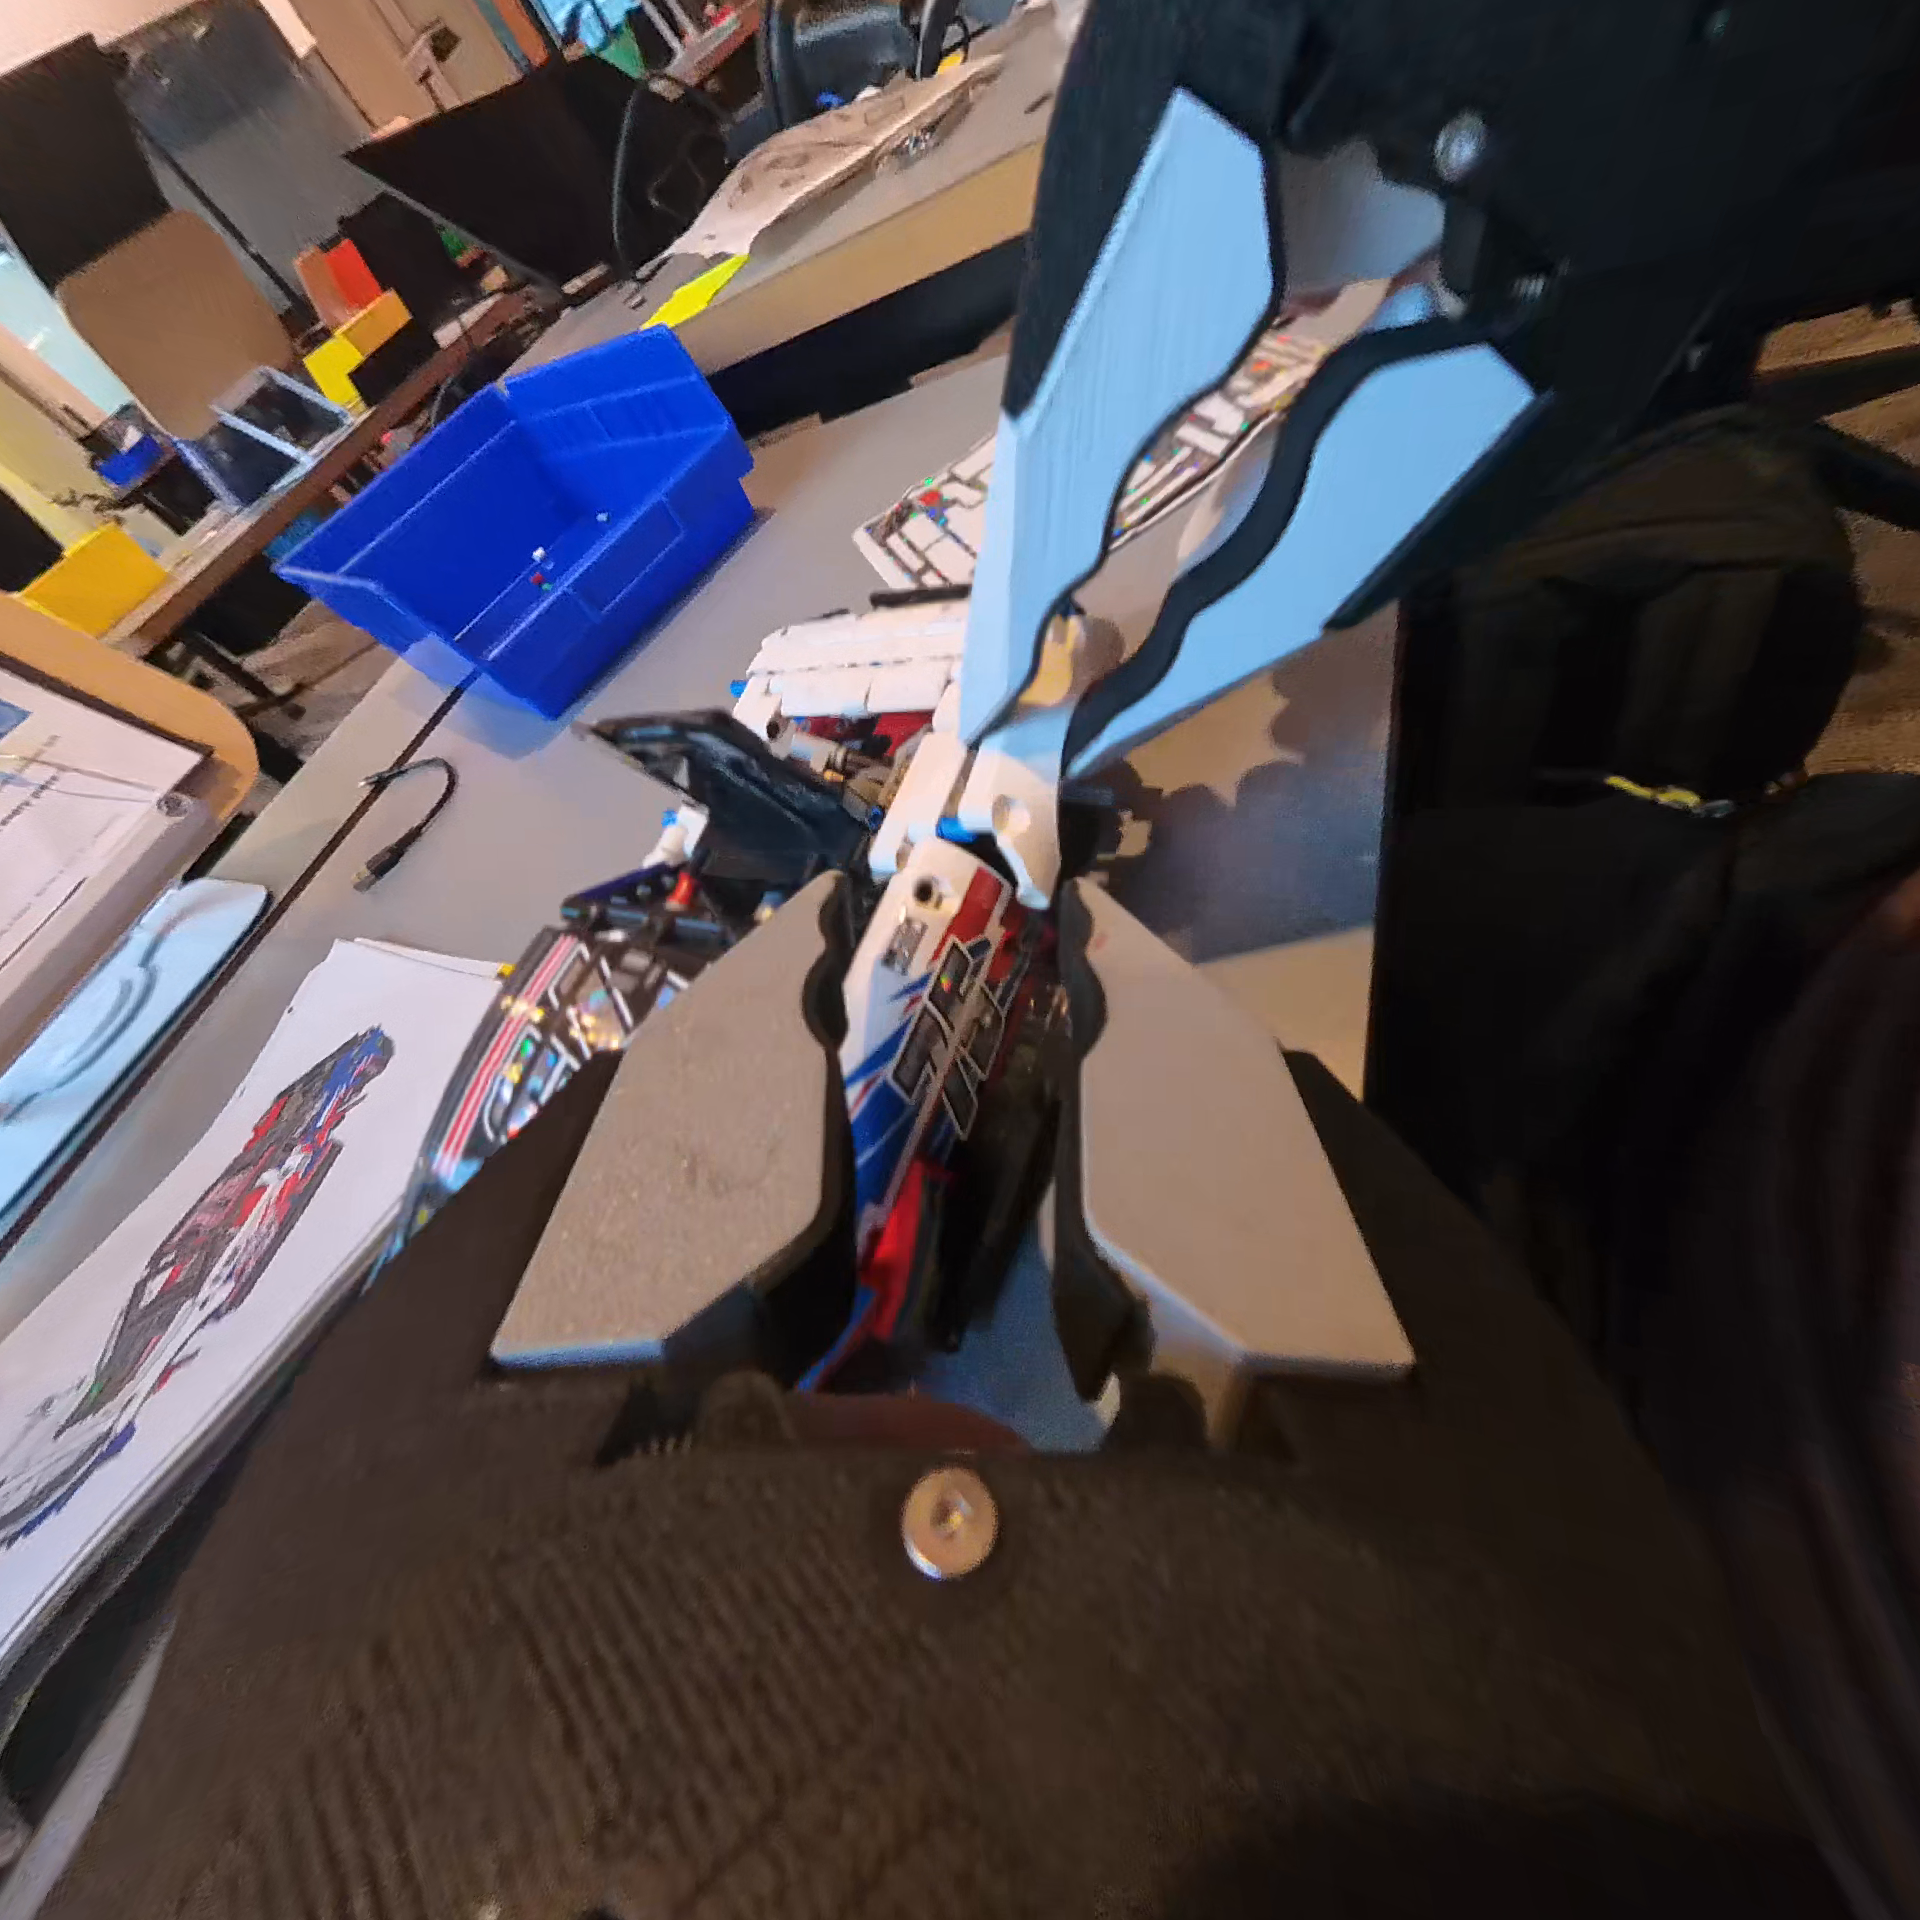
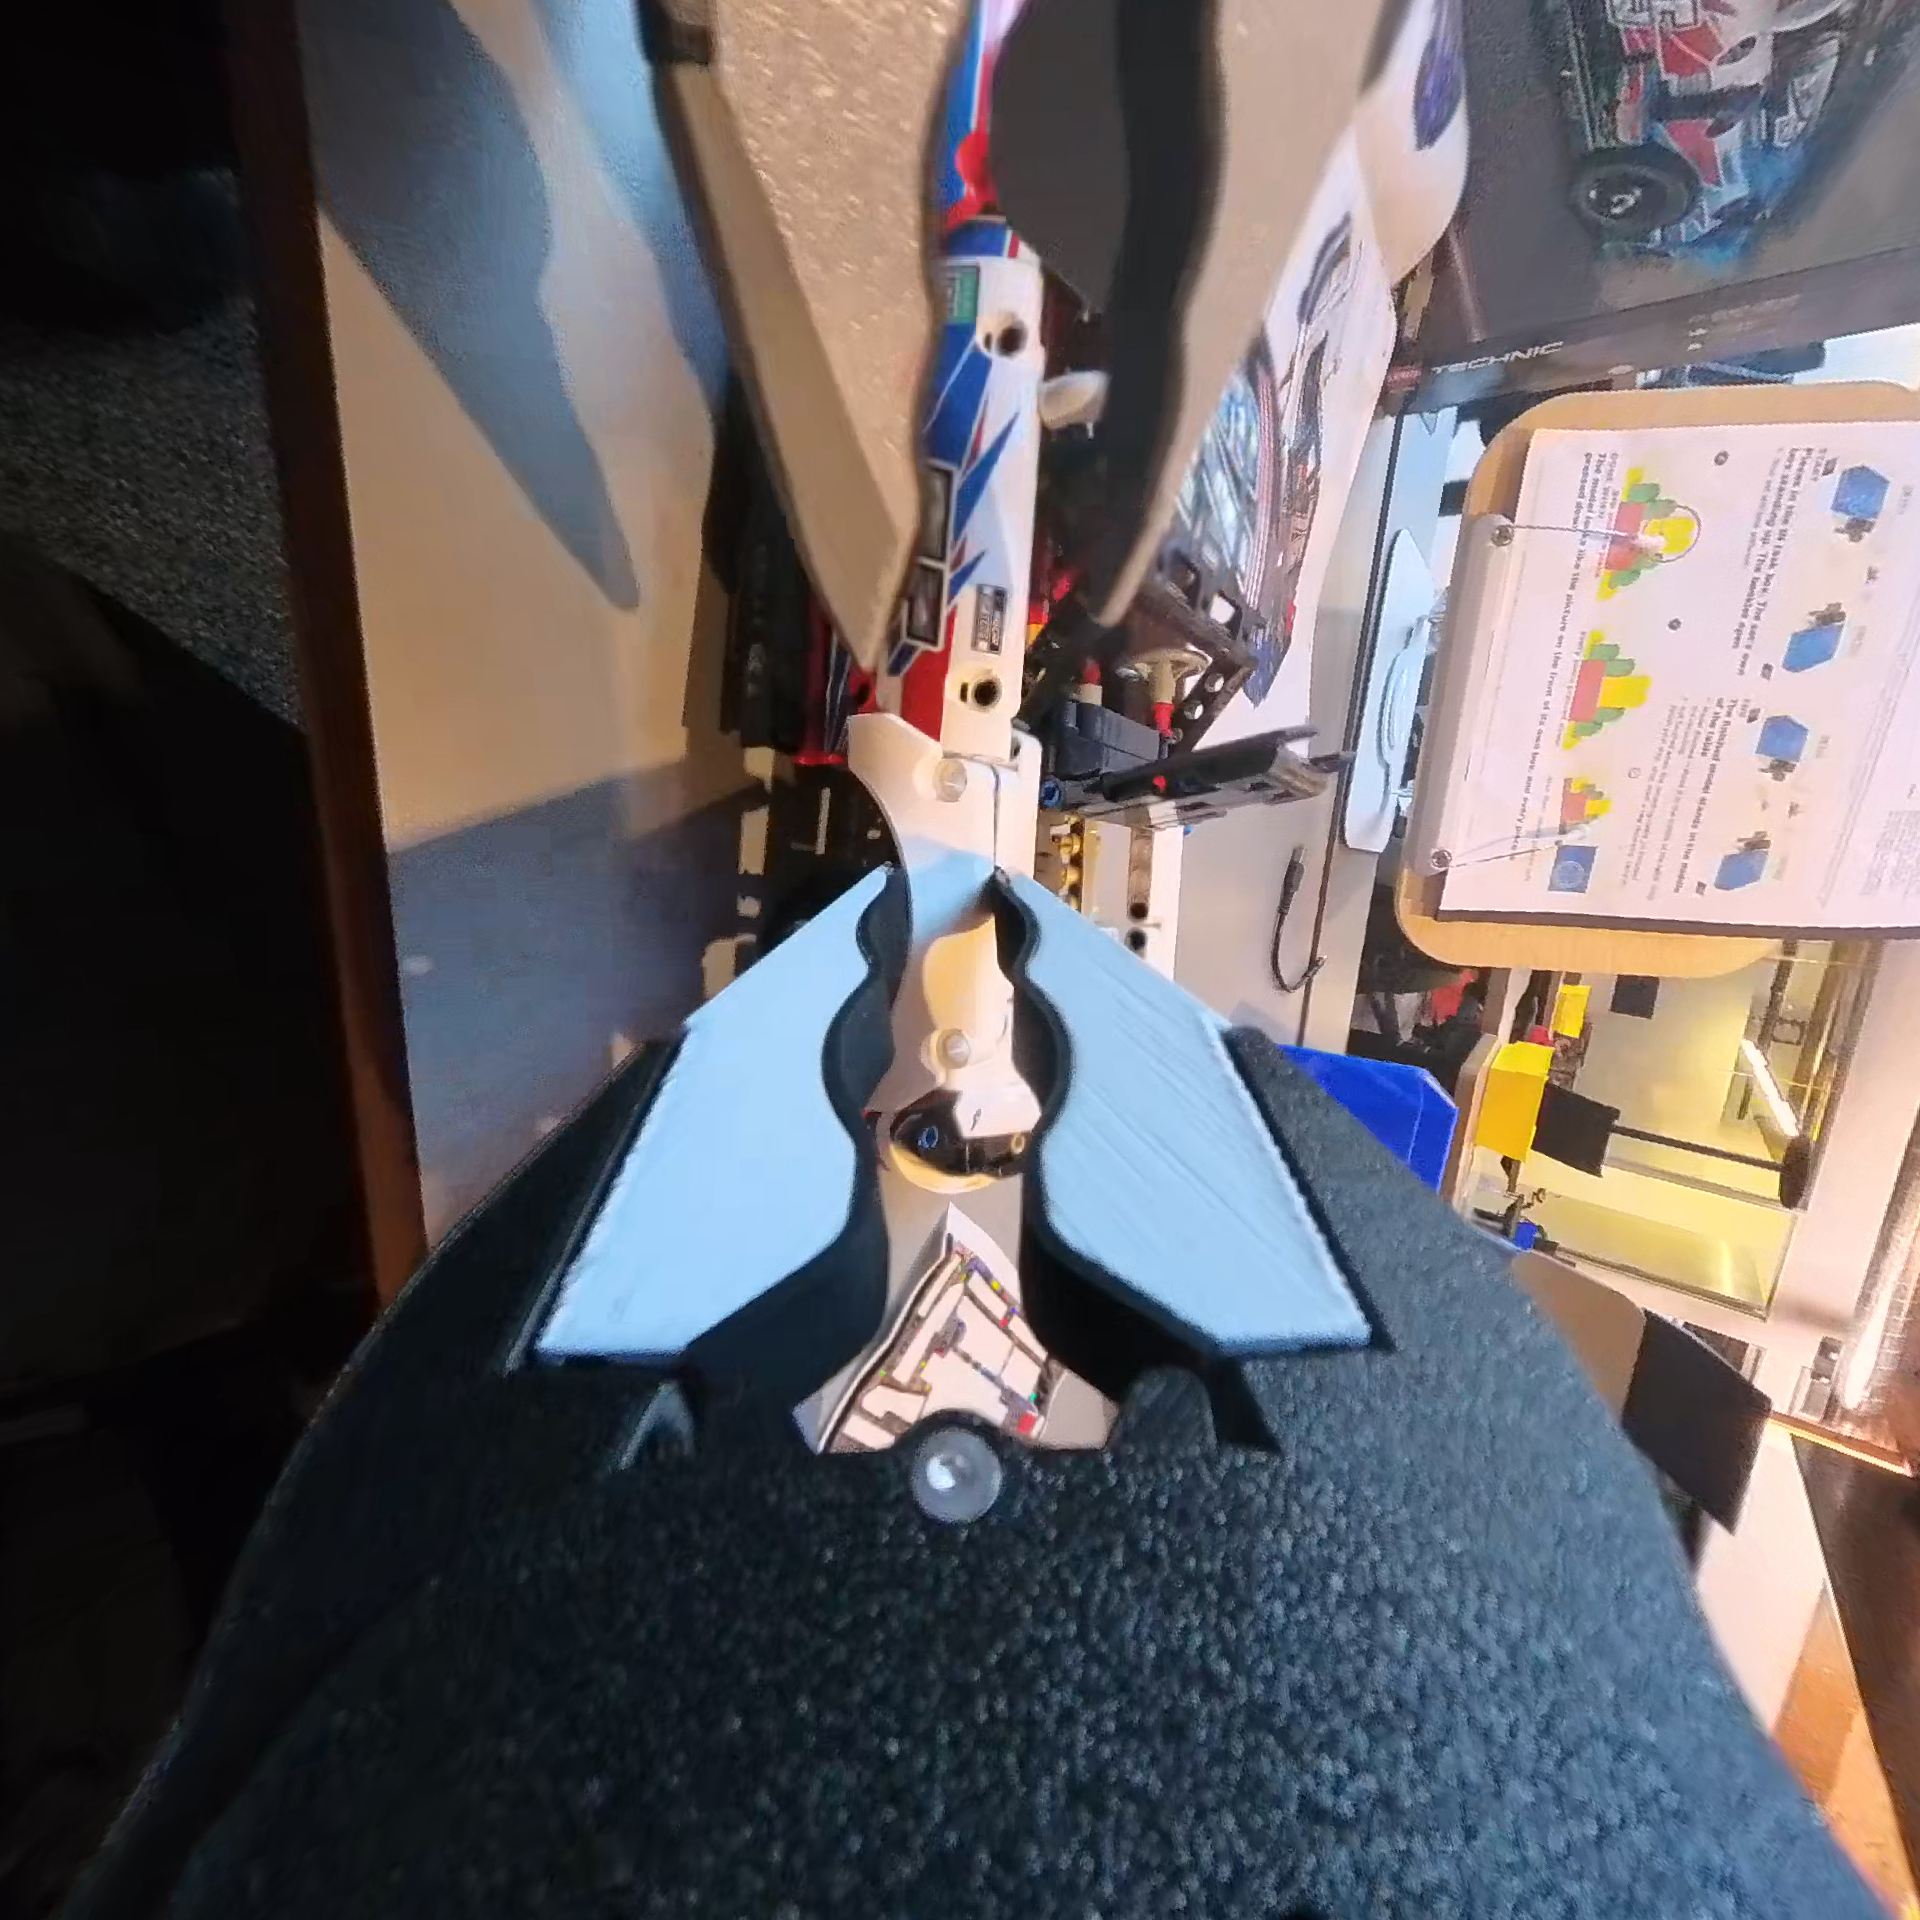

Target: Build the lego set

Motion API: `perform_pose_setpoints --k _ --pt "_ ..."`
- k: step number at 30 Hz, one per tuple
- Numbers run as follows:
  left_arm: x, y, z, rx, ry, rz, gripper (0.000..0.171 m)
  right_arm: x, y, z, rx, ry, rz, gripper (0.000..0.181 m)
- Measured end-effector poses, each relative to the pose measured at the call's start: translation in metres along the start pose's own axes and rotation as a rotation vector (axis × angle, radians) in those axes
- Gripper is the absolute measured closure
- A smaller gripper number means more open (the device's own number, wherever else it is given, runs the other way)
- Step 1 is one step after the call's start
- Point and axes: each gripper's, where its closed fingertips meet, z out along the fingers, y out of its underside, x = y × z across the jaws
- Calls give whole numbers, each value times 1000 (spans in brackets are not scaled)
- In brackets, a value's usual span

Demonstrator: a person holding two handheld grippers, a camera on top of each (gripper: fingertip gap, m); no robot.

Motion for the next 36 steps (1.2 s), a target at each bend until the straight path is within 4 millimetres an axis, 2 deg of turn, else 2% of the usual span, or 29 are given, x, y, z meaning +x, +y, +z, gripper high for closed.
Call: perform_pose_setpoints --k 4,8,13,22,28,34,36 --pt "3 11 -9 16 -43 18 133 0 2 -1 0 6 18 165" --pt "0 4 -20 93 -96 79 137 2 -1 -2 23 9 61 165" --pt "-5 10 -20 76 -114 97 137 5 -2 -2 43 16 128 165" --pt "-9 6 -25 121 -148 97 141 7 -4 -2 96 7 199 165" --pt "-13 8 -23 114 -96 19 136 14 -9 -4 159 -25 288 165" --pt "-19 2 -29 169 -145 26 146 24 -4 -8 175 5 355 165" --pt "-20 3 -28 160 -151 25 144 23 -5 -9 183 9 348 165"
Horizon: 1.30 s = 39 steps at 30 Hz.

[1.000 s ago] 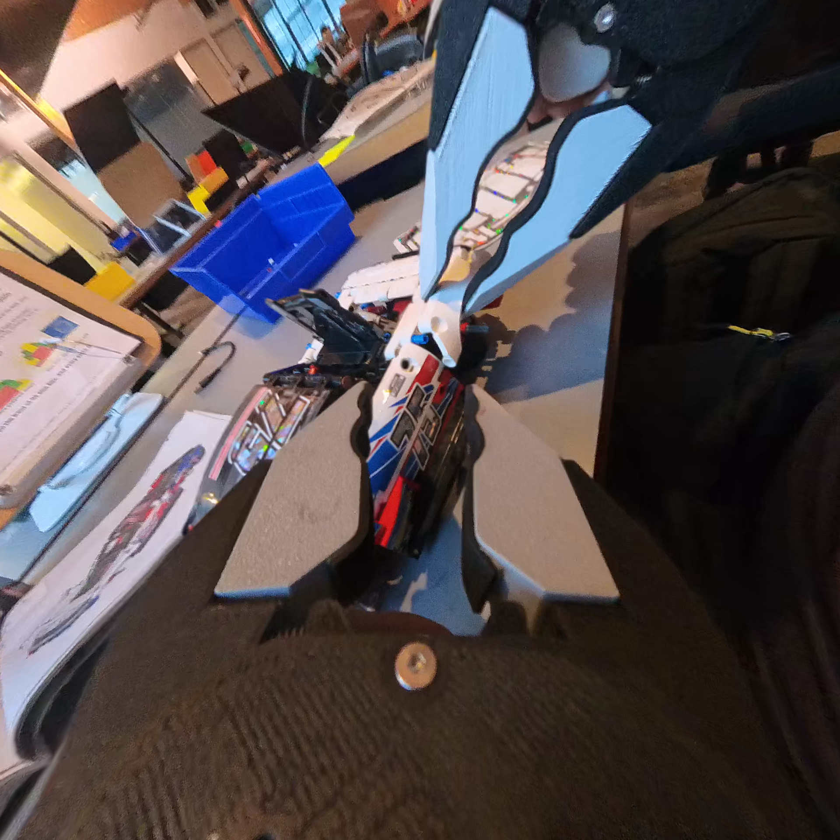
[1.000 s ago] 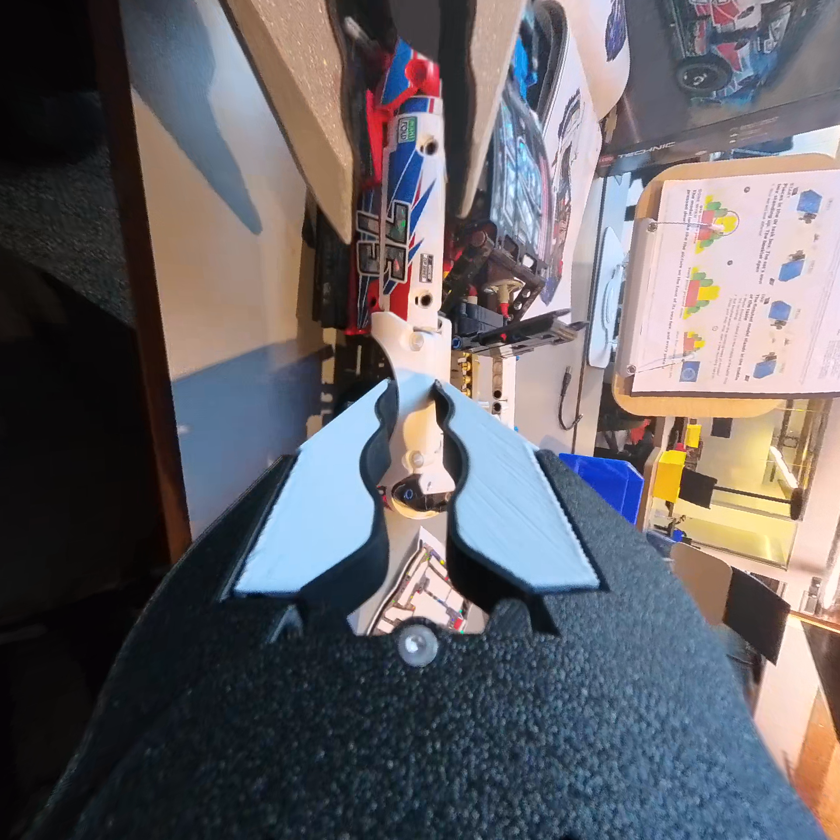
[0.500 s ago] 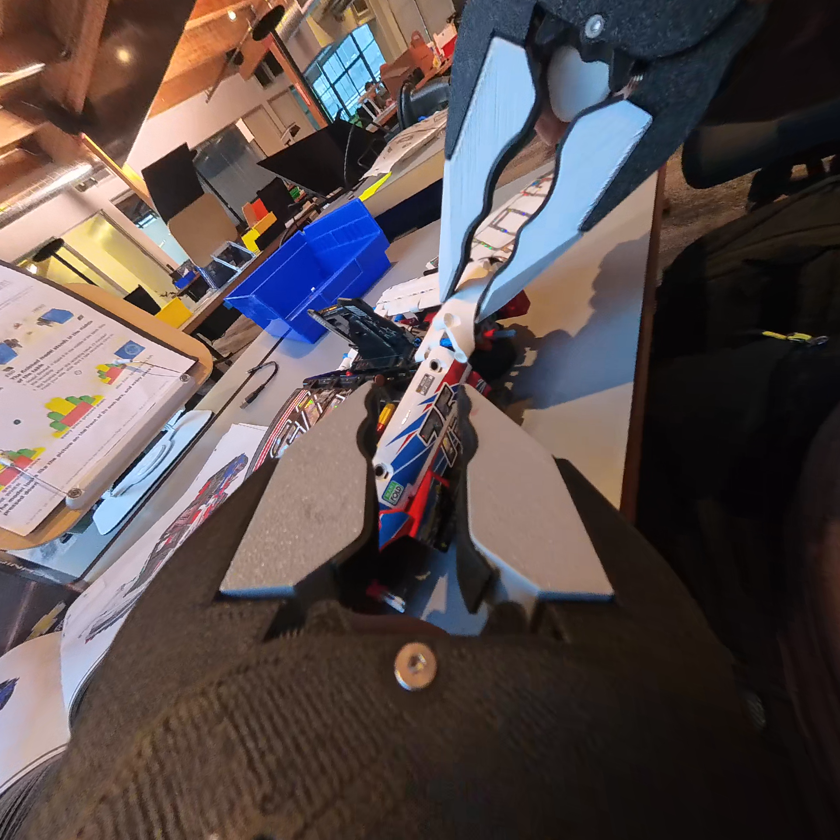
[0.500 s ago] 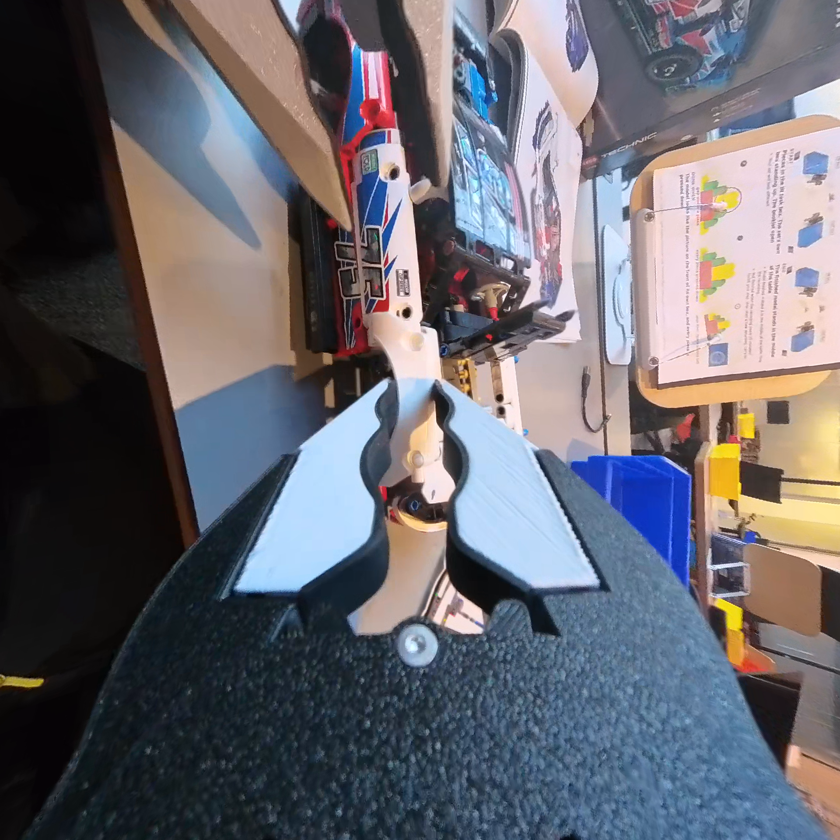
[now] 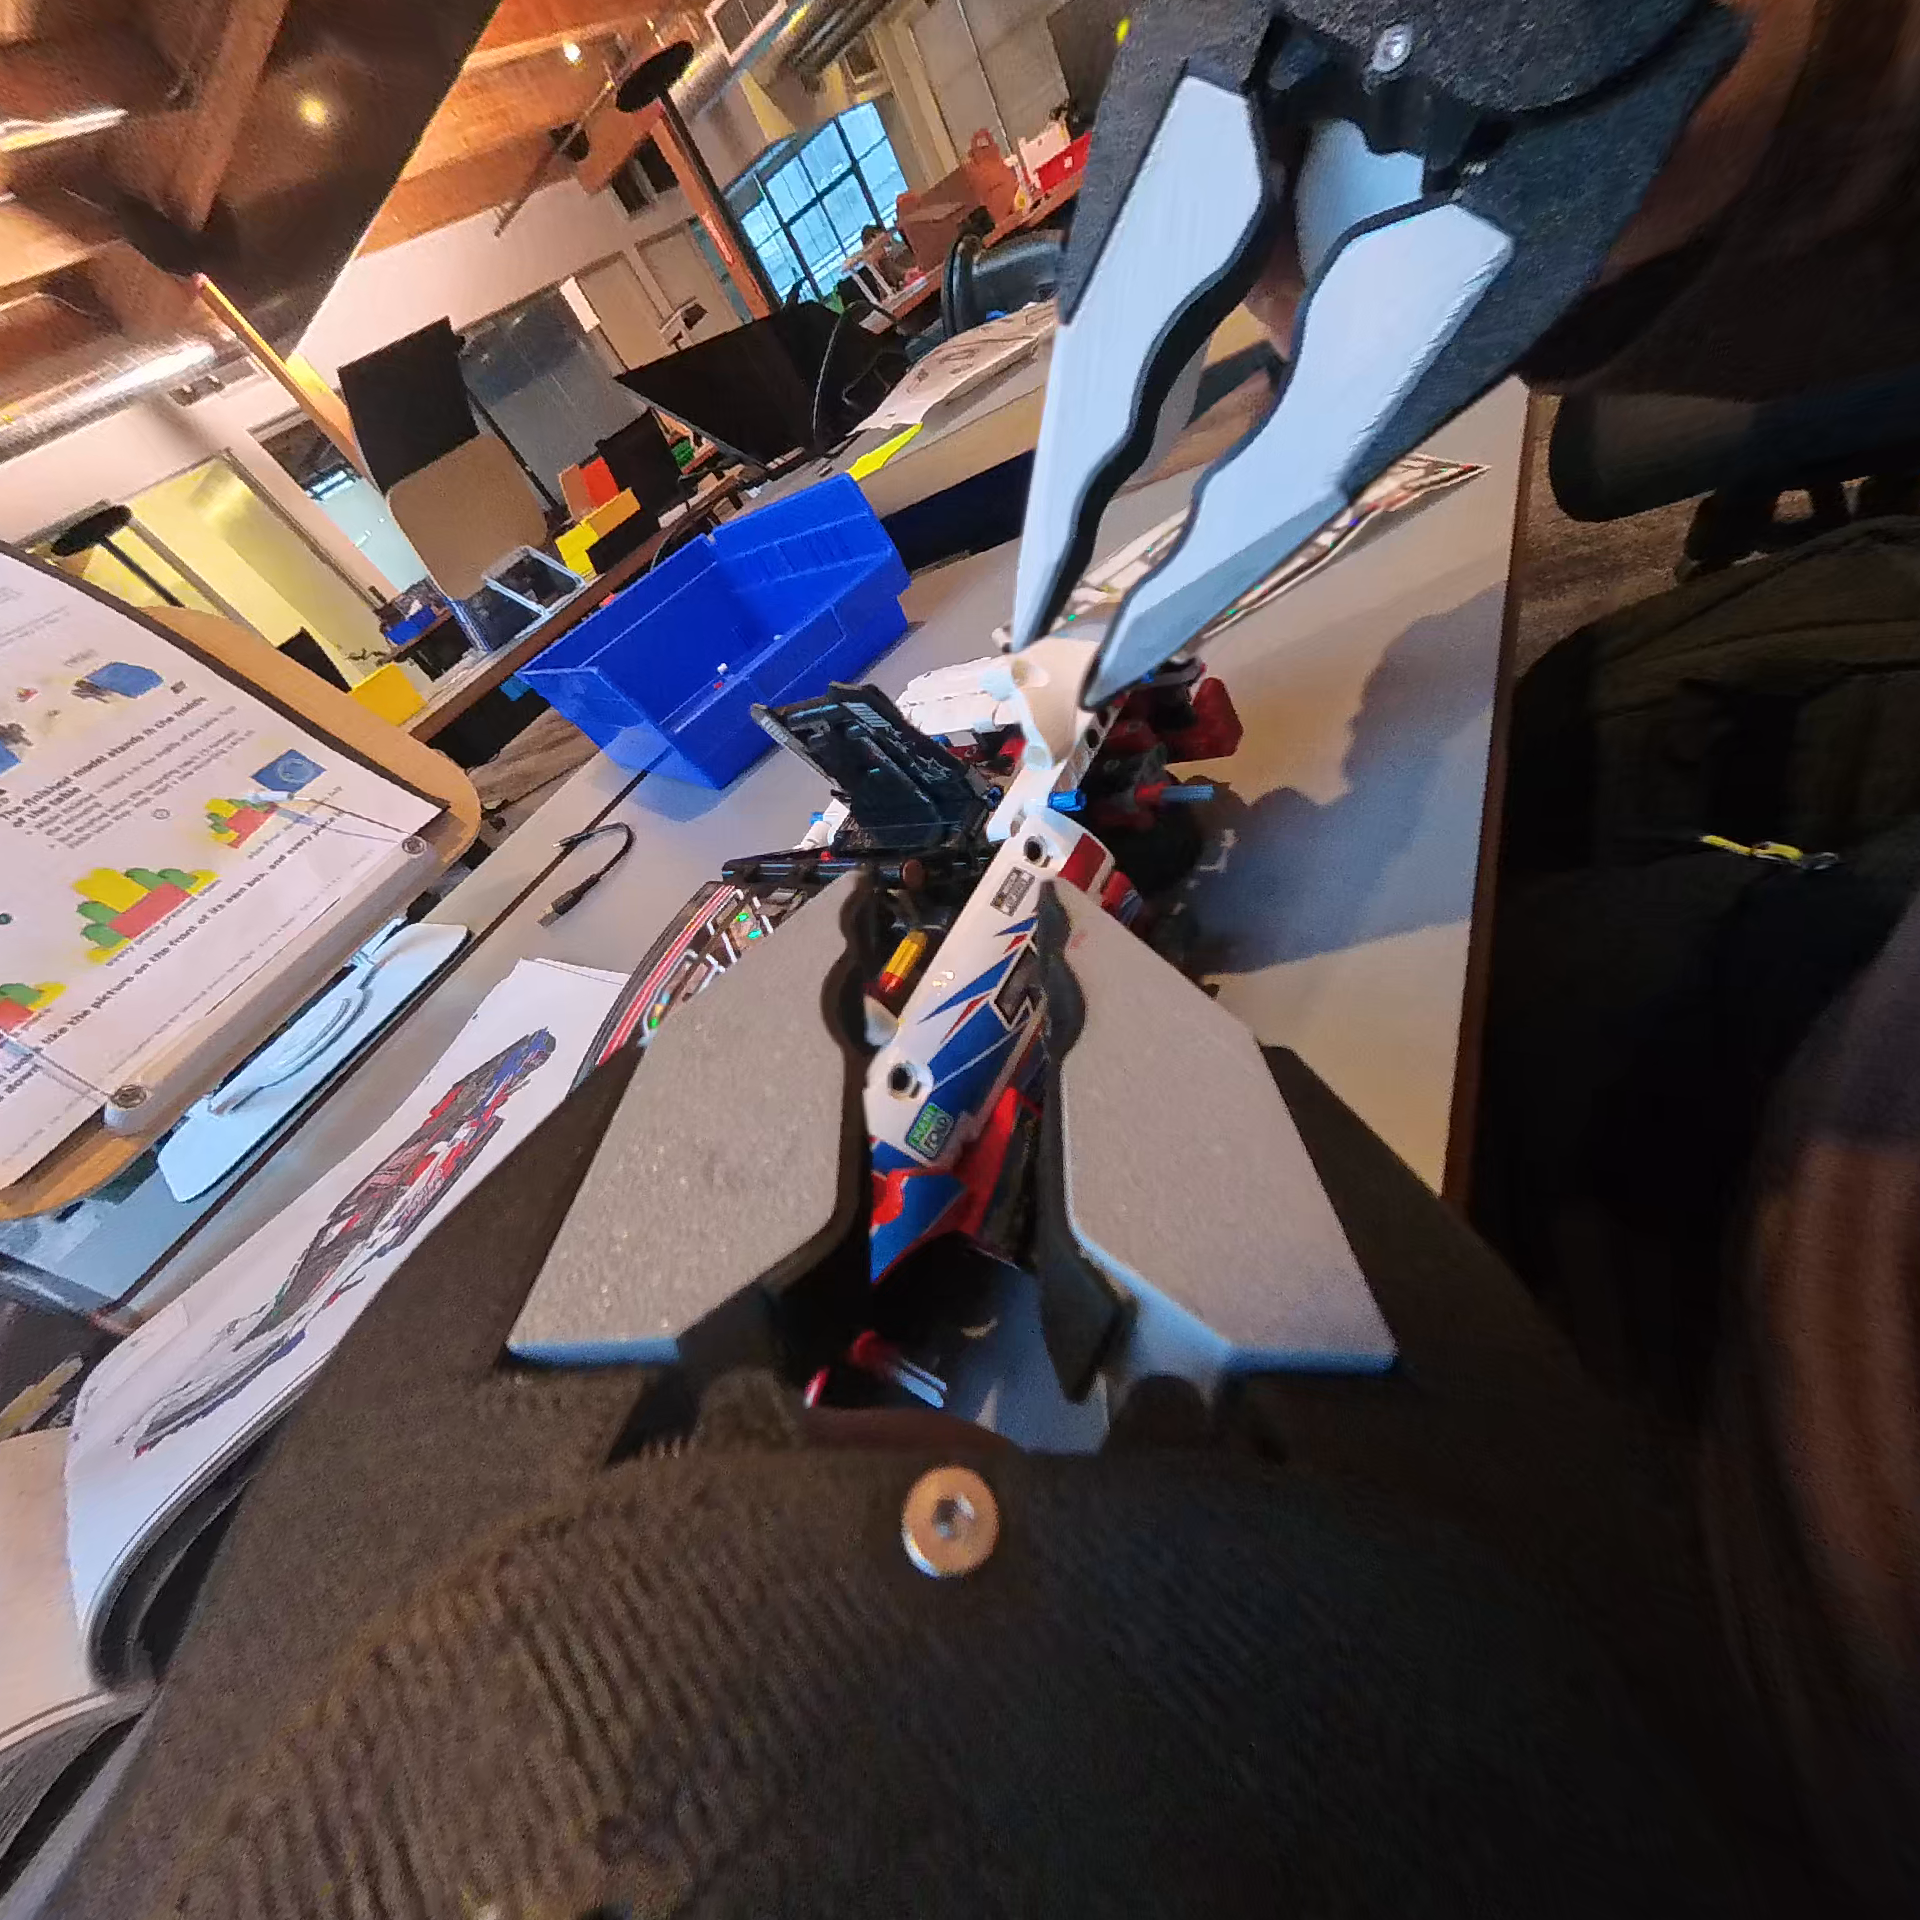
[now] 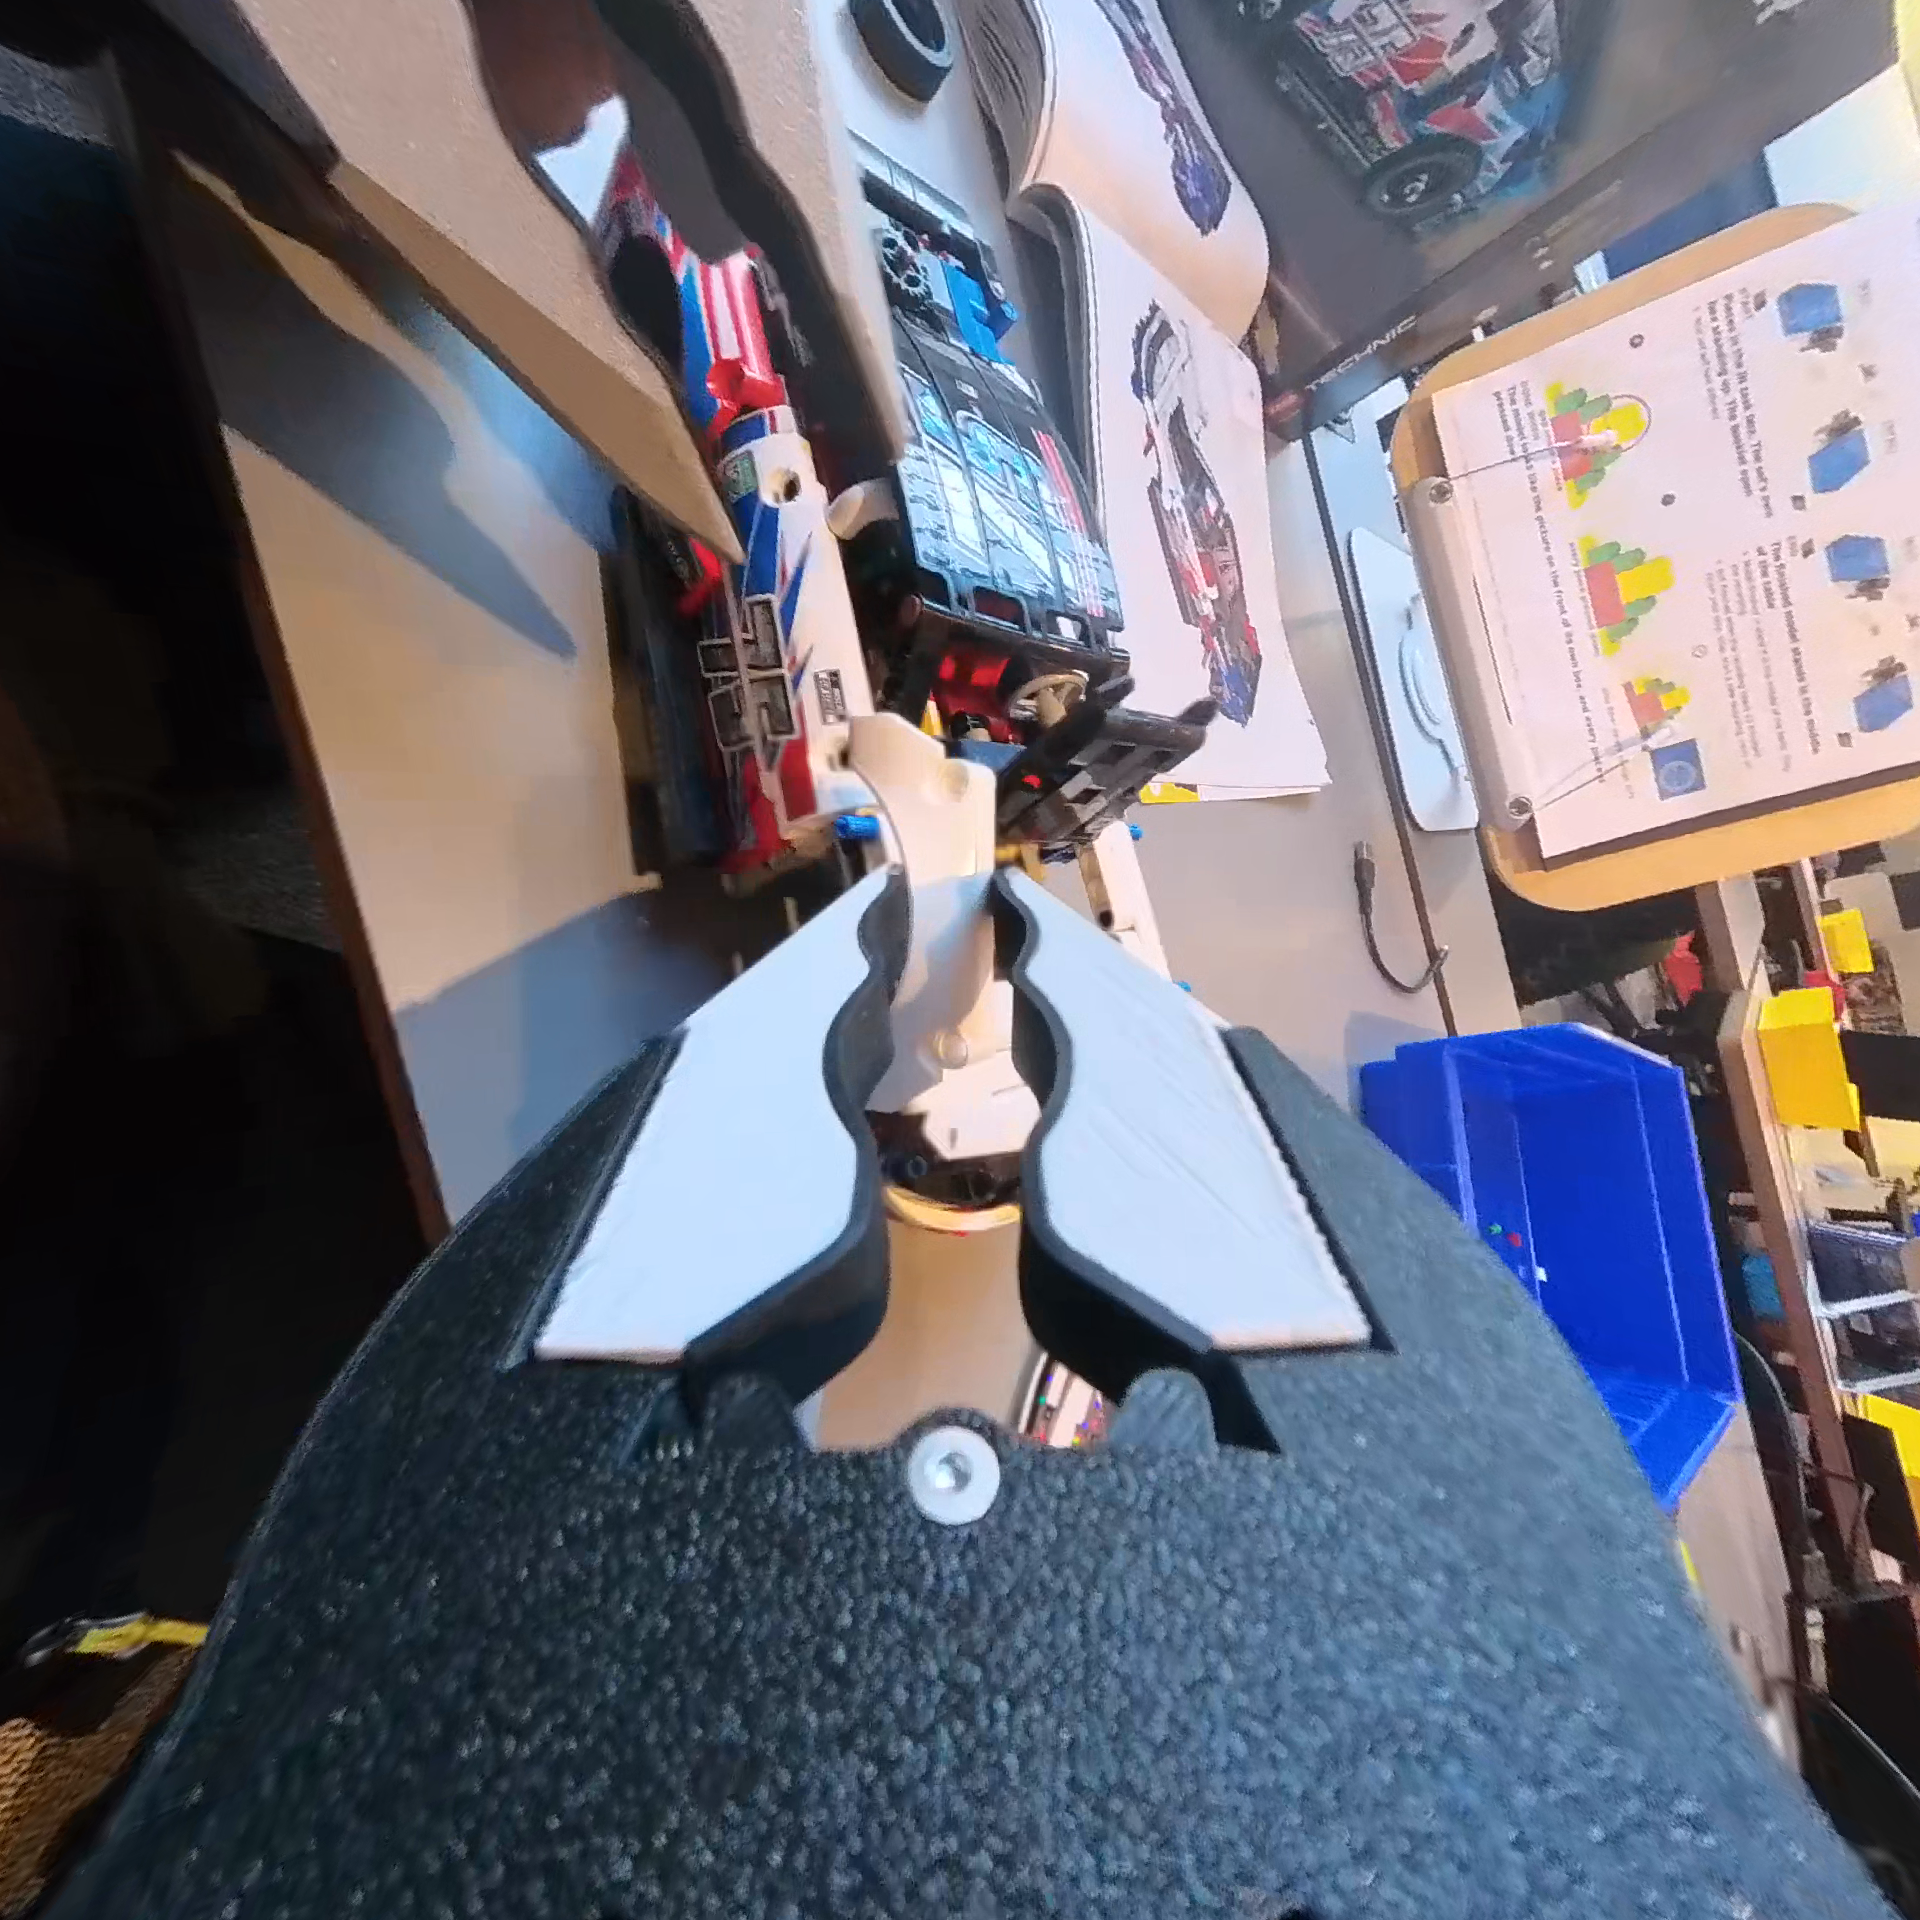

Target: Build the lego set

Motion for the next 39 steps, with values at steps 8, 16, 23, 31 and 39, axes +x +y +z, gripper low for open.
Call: perform_pose_setpoints --k 8,16,23,31,39 --pt "15 -11 4 32 -25 120 143 -12 -10 -8 52 -283 307 165" --pt "-39 -33 -27 52 -152 119 146 27 -3 -17 86 -130 339 165" --pt "-179 32 -75 -1 -304 -237 139 101 4 -26 350 -30 577 166" --pt "-208 107 -62 -129 -326 -227 143 162 5 32 452 -89 709 165" --pt "-220 116 -69 -120 -360 -353 147 192 1 77 505 -113 669 165"
